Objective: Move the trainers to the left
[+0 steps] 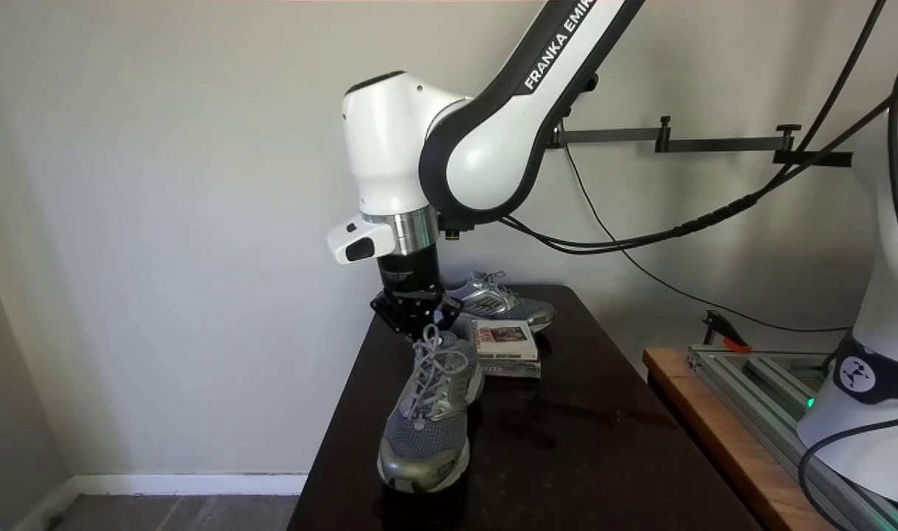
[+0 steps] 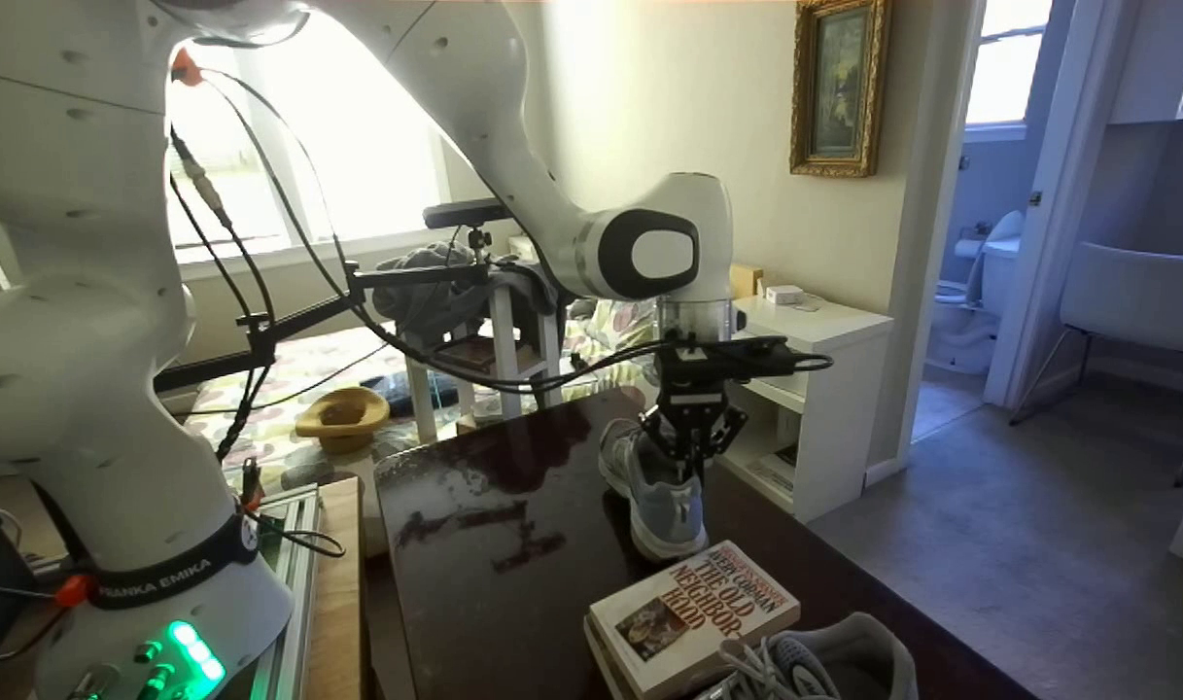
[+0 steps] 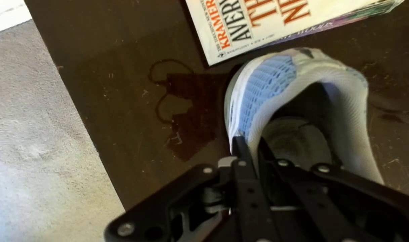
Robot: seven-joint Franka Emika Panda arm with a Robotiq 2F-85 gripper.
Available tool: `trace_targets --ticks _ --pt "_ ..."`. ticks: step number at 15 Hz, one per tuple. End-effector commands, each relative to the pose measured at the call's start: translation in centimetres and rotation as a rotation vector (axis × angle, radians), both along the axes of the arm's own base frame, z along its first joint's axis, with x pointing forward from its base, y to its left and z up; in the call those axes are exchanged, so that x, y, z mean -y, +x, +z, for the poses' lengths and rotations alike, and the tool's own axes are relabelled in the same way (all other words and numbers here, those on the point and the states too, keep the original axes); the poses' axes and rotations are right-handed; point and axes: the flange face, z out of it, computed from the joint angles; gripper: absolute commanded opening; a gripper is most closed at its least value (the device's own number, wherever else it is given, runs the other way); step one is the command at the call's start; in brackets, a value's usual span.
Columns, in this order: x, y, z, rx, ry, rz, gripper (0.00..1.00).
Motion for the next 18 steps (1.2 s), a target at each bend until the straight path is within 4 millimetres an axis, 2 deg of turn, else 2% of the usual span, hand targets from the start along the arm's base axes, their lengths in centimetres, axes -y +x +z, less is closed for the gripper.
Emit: trace_targets --ticks 1,4,13,14,15,18 --pt "-0.4 -0.5 -0.7 0.019 0.0 0.069 0.02" --pt "-0.6 -0.7 -1.2 0.026 0.01 0.097 0.02" --pt "-0.8 -0.5 -1.0 0.044 0.013 0.166 0.02" --pt "-0.8 -0.5 -0.9 0.045 0.012 0.155 0.34" --pt "-0.8 -0.5 -0.6 0.047 0.004 0.14 0.35" --pt "-0.5 -0.8 1.4 0.1 -0.001 0.061 0.55"
